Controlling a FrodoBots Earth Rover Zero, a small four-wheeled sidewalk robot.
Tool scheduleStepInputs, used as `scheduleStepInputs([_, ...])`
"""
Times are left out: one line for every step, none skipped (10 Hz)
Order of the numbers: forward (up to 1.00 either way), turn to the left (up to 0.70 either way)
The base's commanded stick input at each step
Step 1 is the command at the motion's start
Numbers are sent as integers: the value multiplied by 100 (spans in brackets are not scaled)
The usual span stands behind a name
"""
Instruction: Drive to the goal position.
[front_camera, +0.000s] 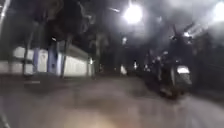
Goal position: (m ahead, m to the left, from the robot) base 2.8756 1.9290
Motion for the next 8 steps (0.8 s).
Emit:
scheduleStepInputs([70,0])
scheduleStepInputs([70,0])
scheduleStepInputs([70,0])
scheduleStepInputs([70,0])
scheduleStepInputs([70,0])
scheduleStepInputs([70,0])
scheduleStepInputs([70,0])
scheduleStepInputs([70,0])
